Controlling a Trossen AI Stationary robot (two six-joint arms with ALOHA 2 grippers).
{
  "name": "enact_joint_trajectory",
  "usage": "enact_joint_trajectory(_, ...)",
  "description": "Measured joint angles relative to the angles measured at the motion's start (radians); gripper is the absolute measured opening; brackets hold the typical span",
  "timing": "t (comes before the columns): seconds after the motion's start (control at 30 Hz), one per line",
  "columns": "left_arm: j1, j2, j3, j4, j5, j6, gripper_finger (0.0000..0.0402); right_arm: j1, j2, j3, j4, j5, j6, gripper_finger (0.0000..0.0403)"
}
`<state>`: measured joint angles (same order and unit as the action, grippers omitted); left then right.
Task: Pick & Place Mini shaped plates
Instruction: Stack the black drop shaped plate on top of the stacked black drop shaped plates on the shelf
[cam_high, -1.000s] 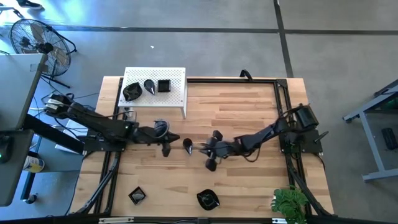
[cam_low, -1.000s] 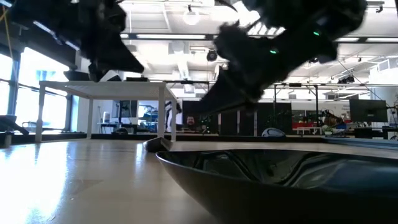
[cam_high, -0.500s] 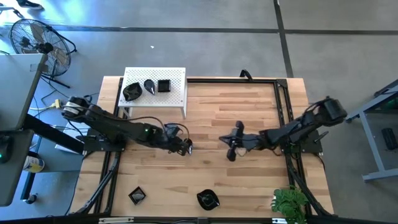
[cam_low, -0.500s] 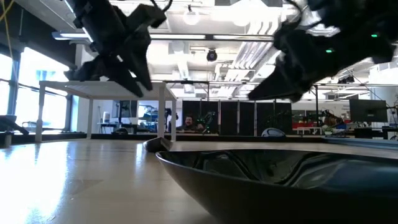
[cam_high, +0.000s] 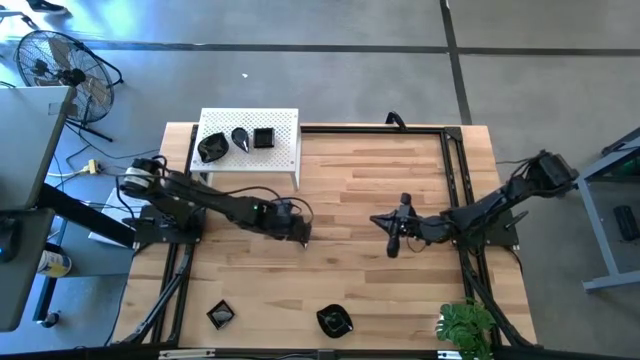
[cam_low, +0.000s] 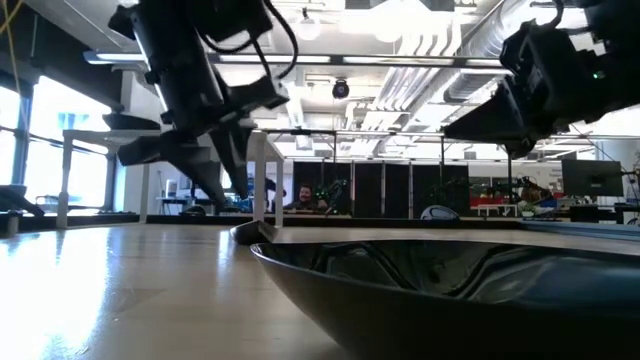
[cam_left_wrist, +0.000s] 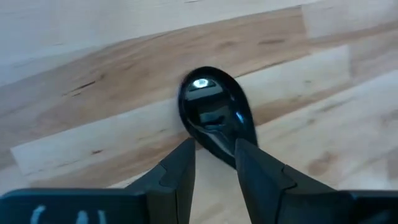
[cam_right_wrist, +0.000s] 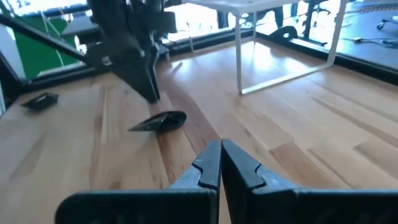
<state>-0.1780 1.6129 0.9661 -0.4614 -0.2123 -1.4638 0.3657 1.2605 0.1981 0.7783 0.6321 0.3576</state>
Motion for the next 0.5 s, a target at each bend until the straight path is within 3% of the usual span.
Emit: enact_joint_trajectory(0.5,0.042,0.093,-0.001,0.021,0.048,-0.042,0.011,0.002,-0.024,-0.017,0.013,0.018,-0.022,0.0001)
